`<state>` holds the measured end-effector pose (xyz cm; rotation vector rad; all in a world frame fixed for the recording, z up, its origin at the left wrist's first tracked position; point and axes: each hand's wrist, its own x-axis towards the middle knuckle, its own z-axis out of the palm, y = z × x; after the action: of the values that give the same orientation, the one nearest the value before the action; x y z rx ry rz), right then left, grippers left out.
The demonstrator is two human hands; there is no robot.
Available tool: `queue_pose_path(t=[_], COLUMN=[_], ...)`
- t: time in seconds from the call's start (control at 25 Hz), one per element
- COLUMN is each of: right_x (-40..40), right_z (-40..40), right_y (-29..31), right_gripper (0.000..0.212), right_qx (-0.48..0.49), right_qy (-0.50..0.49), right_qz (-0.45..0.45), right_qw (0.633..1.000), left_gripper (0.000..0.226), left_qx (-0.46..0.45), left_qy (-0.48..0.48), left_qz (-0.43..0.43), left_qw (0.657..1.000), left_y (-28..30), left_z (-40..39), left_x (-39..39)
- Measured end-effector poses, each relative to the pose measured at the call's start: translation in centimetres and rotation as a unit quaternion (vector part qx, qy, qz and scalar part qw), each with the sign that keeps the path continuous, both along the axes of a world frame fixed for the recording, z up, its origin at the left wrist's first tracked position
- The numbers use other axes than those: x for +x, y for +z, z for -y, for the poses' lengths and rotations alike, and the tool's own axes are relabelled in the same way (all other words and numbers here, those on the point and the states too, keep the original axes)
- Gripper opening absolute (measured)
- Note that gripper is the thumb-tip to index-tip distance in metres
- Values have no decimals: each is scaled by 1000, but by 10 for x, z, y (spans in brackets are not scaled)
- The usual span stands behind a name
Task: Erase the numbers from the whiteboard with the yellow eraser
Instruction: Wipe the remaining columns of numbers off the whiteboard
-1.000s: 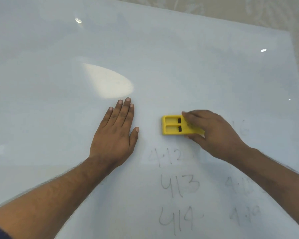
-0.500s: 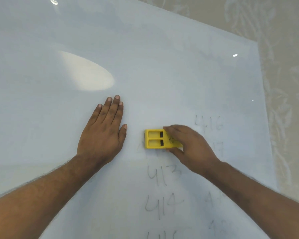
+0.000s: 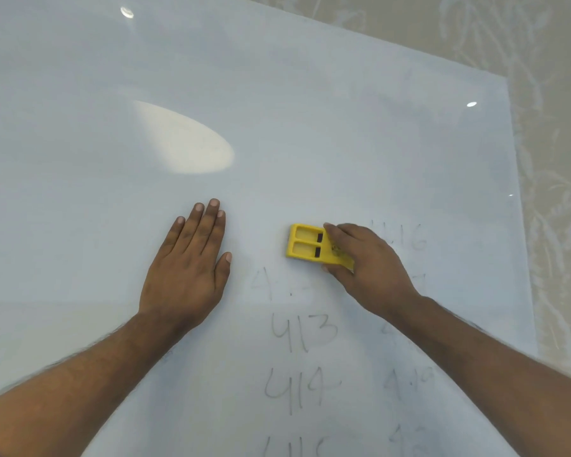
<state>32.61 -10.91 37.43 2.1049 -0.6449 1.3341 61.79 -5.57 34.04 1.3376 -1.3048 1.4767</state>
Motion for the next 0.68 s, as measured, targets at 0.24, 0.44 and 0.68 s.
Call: queue_pose_path(t=[0.24, 0.44, 0.68], right_x=[10, -13, -7], right_z=[2, 14, 19], right_y=[-35, -68, -45], right_gripper=[58, 50, 58], right_qx=[-66, -81, -85], right_qy=[31, 34, 22], right_qz=[-87, -169, -78], right_qw=[994, 982, 993], left_gripper=[63, 63, 62], left_qx=[6, 11, 11], left_qy=[5, 5, 3], left_qz=[-14, -21, -30], left_qw=[1000, 1000, 999], left_y=[-13, -24, -38], left_z=[-1, -3, -4], left_x=[-2, -4, -7])
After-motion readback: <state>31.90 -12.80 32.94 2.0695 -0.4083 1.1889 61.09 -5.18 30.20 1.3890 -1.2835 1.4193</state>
